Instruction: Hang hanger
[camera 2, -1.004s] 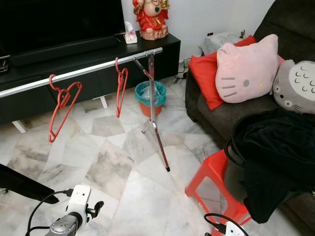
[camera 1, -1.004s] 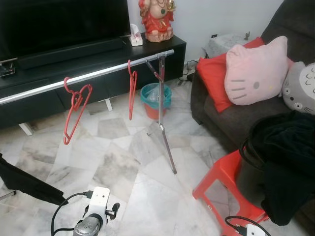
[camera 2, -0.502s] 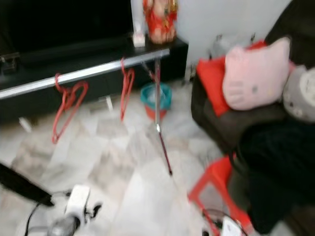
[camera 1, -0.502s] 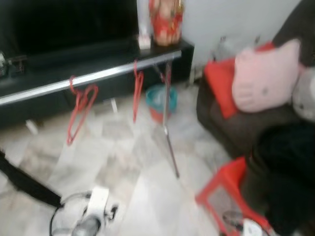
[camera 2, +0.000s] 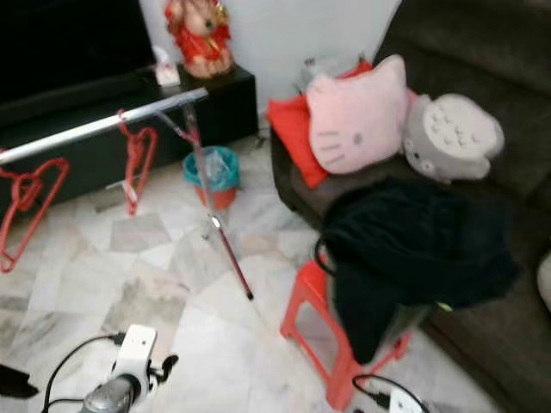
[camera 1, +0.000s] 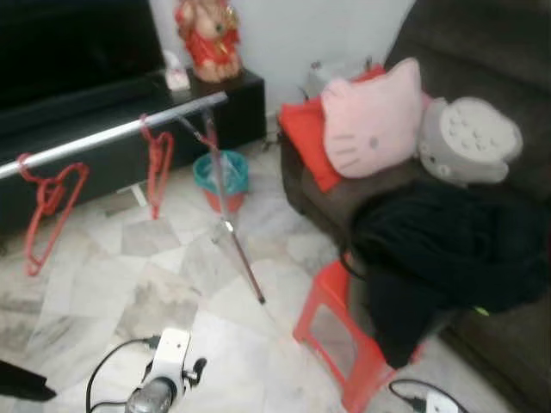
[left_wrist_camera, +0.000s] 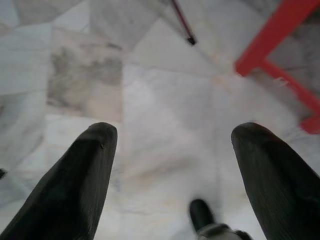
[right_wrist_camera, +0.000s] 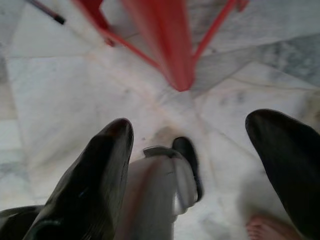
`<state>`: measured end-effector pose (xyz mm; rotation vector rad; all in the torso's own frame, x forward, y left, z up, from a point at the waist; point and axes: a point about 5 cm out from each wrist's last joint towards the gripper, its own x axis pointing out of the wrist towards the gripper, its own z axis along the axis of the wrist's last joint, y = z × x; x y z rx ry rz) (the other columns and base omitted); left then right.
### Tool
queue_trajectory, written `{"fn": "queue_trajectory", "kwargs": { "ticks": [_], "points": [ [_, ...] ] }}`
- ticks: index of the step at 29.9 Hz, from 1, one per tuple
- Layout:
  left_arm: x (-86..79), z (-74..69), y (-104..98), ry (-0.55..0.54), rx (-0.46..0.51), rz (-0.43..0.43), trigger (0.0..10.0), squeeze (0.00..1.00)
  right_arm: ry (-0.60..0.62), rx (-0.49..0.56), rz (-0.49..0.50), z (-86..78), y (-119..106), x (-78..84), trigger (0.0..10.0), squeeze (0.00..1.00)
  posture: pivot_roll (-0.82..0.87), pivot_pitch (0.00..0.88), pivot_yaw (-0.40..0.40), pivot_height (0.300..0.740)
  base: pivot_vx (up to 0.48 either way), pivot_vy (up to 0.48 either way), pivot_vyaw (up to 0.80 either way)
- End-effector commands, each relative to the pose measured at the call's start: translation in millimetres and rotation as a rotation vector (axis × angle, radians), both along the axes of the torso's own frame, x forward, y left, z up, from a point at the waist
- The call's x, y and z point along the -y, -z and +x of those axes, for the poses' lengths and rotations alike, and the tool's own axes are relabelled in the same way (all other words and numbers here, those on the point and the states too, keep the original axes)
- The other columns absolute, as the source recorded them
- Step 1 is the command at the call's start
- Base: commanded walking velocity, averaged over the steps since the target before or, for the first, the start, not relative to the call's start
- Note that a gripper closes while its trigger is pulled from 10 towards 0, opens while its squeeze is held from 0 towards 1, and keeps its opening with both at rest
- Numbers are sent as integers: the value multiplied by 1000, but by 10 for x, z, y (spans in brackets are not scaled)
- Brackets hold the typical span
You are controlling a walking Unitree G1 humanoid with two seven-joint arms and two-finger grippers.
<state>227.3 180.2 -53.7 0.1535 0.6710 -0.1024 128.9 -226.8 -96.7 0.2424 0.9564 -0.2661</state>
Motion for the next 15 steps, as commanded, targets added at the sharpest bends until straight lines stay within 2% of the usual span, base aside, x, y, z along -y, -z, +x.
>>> {"fn": "queue_trajectory", "kwargs": {
  "ticks": [1, 6, 15],
  "points": [
    [-64, -35, 18, 4, -15, 24, 10000, 0, -5, 2, 0, 19, -4, -9, 10000, 0, -21, 0, 53, 740, 0, -285, 0],
    [-61, -31, 16, 3, -15, 24, 10000, 0, -1, 5, -3, 25, -6, -8, 10000, 0, -27, 0, 55, 740, 0, -282, 0],
    [-96, -28, 15, -10, -25, 27, 10000, 0, 25, 42, -26, 60, -28, 0, 10000, 0, -54, 0, 69, 740, 0, 0, 0]
  ]
}}
